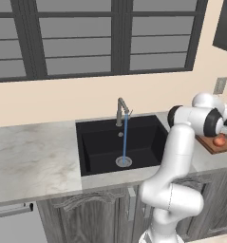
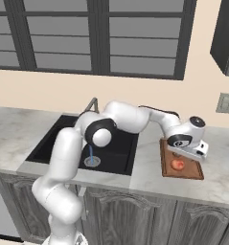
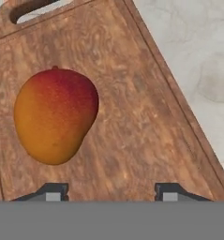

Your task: Pick the mango, peach from the sink and place them on the cutting board to airdry. Then turn off the sink faucet.

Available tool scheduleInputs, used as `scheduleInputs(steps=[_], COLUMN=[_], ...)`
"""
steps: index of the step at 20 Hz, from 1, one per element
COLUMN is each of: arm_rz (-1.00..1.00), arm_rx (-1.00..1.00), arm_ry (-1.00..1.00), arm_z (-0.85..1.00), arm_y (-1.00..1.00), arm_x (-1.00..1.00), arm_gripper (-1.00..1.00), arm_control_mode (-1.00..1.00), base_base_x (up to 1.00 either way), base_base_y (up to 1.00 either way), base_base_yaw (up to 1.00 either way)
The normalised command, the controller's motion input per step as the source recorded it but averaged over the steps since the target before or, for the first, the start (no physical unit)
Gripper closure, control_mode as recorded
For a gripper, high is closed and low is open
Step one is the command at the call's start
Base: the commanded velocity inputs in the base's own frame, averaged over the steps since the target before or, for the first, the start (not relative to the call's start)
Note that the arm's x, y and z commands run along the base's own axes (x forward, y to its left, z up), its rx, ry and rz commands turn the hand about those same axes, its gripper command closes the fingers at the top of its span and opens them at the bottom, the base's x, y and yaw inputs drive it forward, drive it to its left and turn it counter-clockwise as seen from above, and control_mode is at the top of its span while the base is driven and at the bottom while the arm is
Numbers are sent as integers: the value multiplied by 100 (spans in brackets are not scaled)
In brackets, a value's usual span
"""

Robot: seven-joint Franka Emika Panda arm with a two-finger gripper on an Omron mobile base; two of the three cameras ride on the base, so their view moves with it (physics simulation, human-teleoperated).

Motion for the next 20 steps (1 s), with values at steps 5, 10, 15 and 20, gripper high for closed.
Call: scheduleInputs(steps=[5,10,15,20], arm_rz=[7,10,15,13], arm_rx=[0,0,1,1], arm_ry=[0,-7,-27,-29], arm_z=[79,80,66,62], arm_y=[1,13,12,17], arm_x=[-1,-35,-93,-98], arm_gripper=[-100,-100,-100,-100], arm_control_mode=[-100,-100,-100,-100], base_base_x=[0,0,0,0], base_base_y=[0,0,0,0], base_base_yaw=[0,0,0,0])
